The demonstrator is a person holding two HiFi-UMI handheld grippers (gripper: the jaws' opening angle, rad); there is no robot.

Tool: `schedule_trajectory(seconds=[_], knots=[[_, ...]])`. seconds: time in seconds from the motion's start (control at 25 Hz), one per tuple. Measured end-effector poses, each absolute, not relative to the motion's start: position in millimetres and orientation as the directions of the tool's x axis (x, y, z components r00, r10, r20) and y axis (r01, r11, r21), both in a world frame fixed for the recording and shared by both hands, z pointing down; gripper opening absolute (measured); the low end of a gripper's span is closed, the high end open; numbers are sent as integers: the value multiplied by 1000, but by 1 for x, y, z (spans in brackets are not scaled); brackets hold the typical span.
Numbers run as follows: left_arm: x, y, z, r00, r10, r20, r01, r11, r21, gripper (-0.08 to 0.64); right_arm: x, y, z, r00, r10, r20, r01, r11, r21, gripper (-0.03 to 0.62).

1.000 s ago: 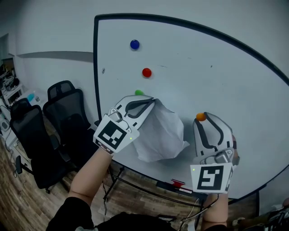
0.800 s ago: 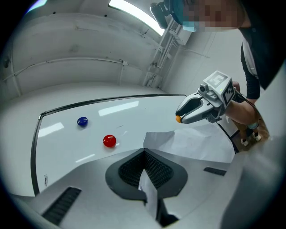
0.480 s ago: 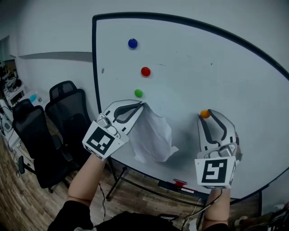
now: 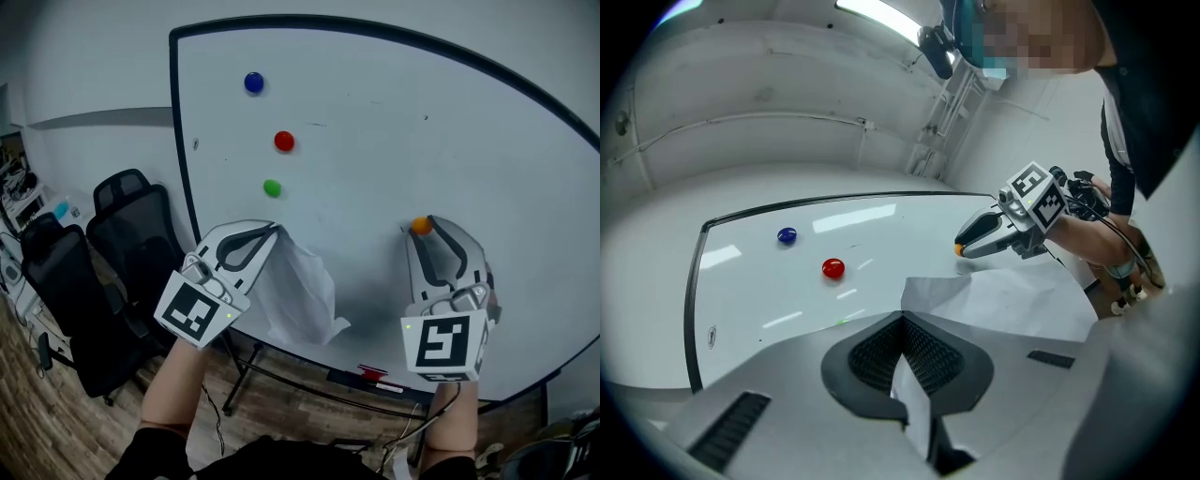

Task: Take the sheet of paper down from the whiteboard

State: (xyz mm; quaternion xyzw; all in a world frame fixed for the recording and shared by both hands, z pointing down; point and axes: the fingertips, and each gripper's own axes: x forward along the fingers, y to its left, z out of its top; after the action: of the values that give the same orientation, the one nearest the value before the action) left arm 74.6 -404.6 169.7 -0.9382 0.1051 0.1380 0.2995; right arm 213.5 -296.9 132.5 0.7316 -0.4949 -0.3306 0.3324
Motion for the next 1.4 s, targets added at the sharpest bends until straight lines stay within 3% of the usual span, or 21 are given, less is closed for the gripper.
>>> schedule_trajectory(seconds=[0.88,1.24,1.4], knots=[[79,-383,180,945,-95,-312,-253,-816,-520,9,233,-305,139,344,-929,-134,-510,-305,804,126],[95,-373,188,954,-60,-294,-205,-846,-493,10,218,-286,136,293,-943,-156,-516,-293,805,126],[101,-366,196,958,-43,-284,-177,-866,-468,9,212,-273,150,245,-960,-136,-579,-258,773,84]])
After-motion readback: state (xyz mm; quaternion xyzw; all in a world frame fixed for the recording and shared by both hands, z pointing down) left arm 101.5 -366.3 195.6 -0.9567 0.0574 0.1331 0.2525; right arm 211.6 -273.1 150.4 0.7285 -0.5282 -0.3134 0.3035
